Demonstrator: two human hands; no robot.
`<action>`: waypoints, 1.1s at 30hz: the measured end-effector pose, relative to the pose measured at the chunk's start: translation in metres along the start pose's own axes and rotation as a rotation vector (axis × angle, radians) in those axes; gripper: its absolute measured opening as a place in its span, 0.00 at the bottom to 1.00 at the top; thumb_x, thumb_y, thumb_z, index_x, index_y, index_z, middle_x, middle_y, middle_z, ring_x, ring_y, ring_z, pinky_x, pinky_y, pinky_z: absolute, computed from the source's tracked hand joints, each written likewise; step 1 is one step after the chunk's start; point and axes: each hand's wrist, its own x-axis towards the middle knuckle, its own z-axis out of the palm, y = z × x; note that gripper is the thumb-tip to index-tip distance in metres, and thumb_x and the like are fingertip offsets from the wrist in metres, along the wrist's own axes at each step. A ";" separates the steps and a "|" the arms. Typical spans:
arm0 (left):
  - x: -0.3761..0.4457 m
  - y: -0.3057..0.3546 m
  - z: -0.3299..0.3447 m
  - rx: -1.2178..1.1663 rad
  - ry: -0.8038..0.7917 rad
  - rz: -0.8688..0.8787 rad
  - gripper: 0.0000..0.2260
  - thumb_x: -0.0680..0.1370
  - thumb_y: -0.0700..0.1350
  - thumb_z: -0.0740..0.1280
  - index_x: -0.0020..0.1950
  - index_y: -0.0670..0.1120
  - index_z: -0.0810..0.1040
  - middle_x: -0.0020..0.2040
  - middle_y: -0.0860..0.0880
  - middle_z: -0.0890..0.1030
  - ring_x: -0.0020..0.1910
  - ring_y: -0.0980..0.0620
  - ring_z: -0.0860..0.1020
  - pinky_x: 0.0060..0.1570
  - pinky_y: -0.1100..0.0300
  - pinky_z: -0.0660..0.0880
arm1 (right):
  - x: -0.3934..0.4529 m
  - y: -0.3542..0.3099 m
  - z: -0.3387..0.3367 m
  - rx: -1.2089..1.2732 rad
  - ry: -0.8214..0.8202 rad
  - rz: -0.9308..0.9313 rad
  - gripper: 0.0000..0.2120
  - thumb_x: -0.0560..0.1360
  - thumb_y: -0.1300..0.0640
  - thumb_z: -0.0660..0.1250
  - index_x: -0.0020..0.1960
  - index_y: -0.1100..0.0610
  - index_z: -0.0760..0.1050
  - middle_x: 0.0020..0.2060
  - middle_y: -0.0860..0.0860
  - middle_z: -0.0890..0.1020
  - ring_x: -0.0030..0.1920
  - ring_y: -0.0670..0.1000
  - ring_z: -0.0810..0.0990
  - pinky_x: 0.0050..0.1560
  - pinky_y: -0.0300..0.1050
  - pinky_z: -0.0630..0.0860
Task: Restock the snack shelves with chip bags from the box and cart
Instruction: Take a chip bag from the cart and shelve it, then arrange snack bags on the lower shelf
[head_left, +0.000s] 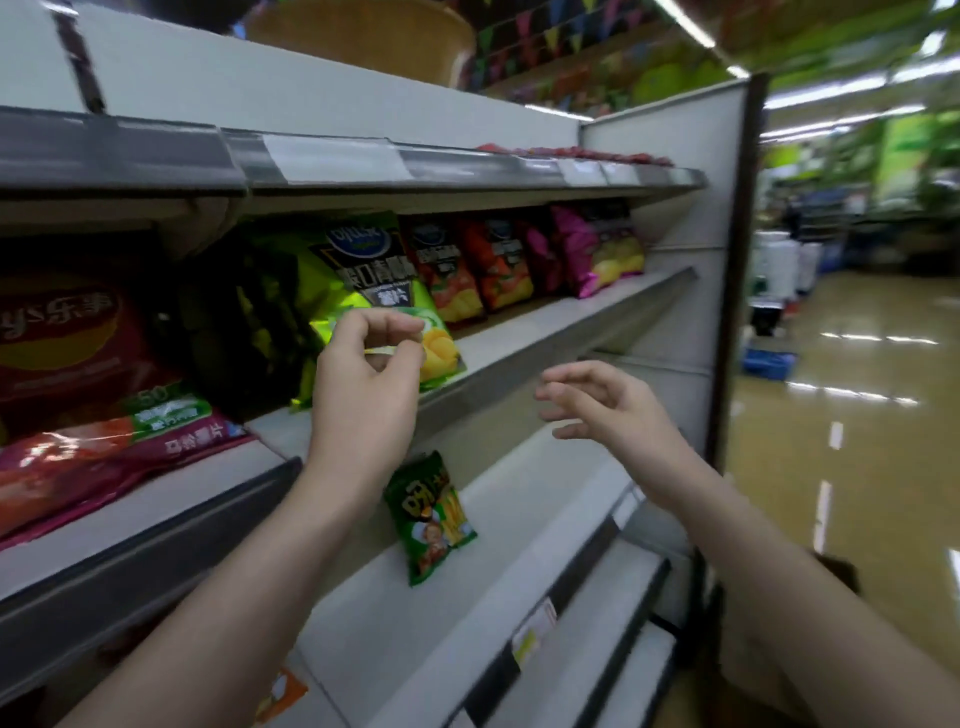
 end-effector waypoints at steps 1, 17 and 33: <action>-0.008 0.001 0.005 -0.031 -0.067 -0.021 0.10 0.79 0.36 0.62 0.44 0.50 0.74 0.43 0.55 0.77 0.40 0.56 0.75 0.37 0.64 0.74 | -0.018 -0.003 -0.004 -0.013 0.029 0.018 0.04 0.78 0.62 0.66 0.51 0.55 0.78 0.45 0.53 0.85 0.42 0.45 0.84 0.43 0.39 0.80; -0.204 0.024 0.153 -0.347 -0.999 -0.466 0.08 0.81 0.36 0.59 0.47 0.44 0.75 0.44 0.45 0.80 0.37 0.51 0.77 0.34 0.61 0.76 | -0.305 -0.099 -0.192 -0.542 0.533 0.471 0.11 0.79 0.55 0.65 0.61 0.56 0.75 0.50 0.51 0.84 0.47 0.48 0.84 0.48 0.42 0.81; -0.385 0.063 0.290 -0.268 -1.363 -0.573 0.06 0.82 0.39 0.60 0.56 0.42 0.76 0.49 0.44 0.81 0.39 0.52 0.78 0.35 0.63 0.77 | -0.513 -0.001 -0.348 -0.504 0.665 0.971 0.10 0.81 0.57 0.63 0.61 0.59 0.73 0.50 0.53 0.81 0.45 0.51 0.82 0.42 0.40 0.80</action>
